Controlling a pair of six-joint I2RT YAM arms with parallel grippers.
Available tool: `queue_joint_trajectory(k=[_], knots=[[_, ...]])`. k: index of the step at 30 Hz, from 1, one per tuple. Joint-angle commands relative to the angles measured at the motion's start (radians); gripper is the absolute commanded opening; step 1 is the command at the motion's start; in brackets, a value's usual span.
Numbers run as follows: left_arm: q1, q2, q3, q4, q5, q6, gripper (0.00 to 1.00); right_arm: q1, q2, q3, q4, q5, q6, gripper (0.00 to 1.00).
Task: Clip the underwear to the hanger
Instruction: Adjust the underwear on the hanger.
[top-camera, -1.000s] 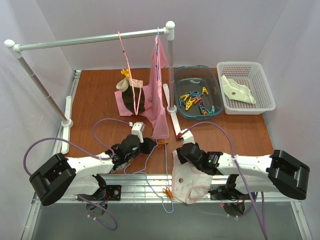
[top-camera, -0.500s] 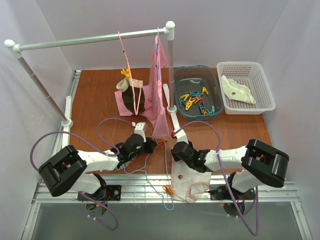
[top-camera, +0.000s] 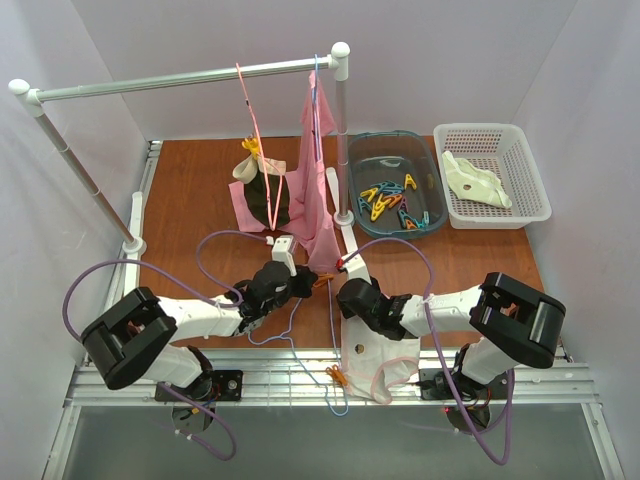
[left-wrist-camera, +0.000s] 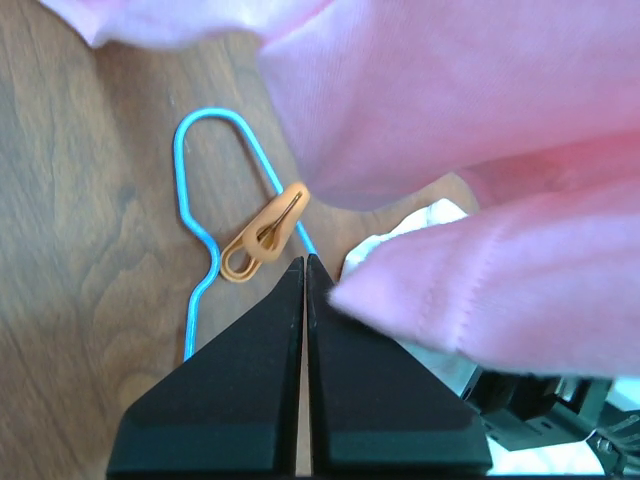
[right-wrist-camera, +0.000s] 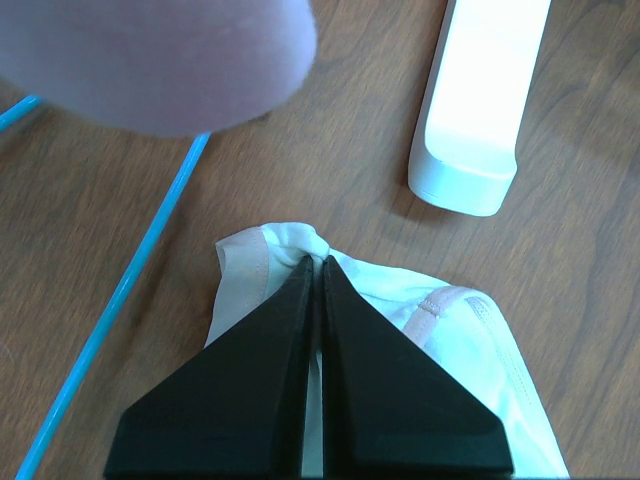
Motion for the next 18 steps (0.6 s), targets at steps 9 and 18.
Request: queue_joint_trajectory(k=[9,18], knots=[[0.001,0.141,0.050,0.089,-0.025,-0.007,0.00,-0.005,0.002,-0.022,-0.048,-0.026,0.006,0.01],[0.001,0.175,0.018,0.147,-0.042,-0.013,0.00,-0.020,0.022,0.019,-0.048,-0.014,-0.013,0.01]])
